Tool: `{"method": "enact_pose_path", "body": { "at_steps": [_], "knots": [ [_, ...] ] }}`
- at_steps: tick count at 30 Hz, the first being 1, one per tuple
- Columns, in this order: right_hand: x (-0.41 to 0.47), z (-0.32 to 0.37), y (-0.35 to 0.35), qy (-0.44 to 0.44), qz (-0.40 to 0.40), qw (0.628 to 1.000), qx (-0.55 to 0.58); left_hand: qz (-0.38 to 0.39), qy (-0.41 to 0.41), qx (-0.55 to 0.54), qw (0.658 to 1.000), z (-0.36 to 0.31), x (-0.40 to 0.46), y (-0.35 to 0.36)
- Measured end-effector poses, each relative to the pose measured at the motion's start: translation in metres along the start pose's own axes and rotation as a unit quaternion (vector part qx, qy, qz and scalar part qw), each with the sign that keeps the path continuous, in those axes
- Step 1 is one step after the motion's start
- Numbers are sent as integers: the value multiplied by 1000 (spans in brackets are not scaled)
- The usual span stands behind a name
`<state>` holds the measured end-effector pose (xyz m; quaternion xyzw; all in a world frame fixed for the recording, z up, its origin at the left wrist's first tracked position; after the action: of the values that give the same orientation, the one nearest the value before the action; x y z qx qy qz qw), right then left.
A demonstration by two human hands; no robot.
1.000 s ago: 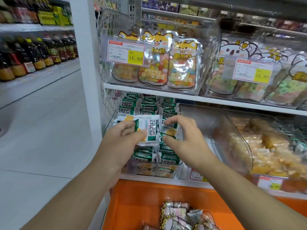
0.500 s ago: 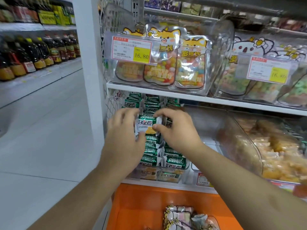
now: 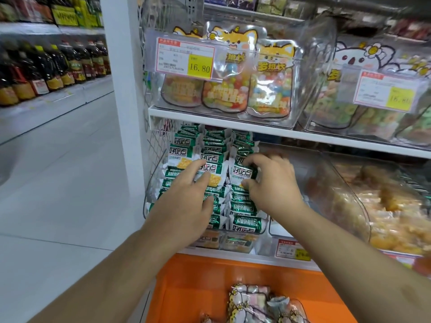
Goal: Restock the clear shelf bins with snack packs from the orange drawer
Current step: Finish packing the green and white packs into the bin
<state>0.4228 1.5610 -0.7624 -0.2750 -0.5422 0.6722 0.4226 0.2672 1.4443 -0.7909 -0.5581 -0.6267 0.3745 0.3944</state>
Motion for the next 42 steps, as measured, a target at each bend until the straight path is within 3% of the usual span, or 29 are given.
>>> {"method": "enact_pose_path", "body": {
  "at_steps": [12, 18, 21, 25, 29, 35, 38, 42],
  "knots": [
    [-8, -6, 3, -46, -31, 998, 43, -16, 3, -12, 1000, 2, -2, 0],
    [-67, -1, -9, -159, -52, 973, 162, -19, 24, -44, 999, -17, -44, -10],
    [-109, 8, 6, -198, -5, 947, 251, 11, 2, -81, 997, -25, -77, -9],
    [-159, 10, 80, -179, 106, 929, 308, 59, -31, -106, 992, -19, -126, 28],
    [-211, 22, 186, -179, 256, 904, 293, 150, -107, -67, 981, 20, -179, 102],
    [-263, 38, 311, -232, 456, 824, 244, 235, -173, -74, 954, 69, -218, 176],
    [-277, 43, 352, -300, 508, 788, 175, 235, -150, -105, 955, 74, -223, 188],
    [-281, 50, 389, -341, 521, 773, 123, 209, -143, -160, 954, 76, -223, 194]
  ]
}}
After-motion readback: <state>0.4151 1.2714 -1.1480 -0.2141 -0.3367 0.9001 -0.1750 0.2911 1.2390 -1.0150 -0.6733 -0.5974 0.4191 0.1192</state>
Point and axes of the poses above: each hand's wrist, its own x-axis towards the middle knuckle, its own y-axis out of the palm, z = x × y, the point moved 6 cm from there along x, towards the middle knuckle, and after that the axes turned 15 degrees about z, right-handed, at the moved point
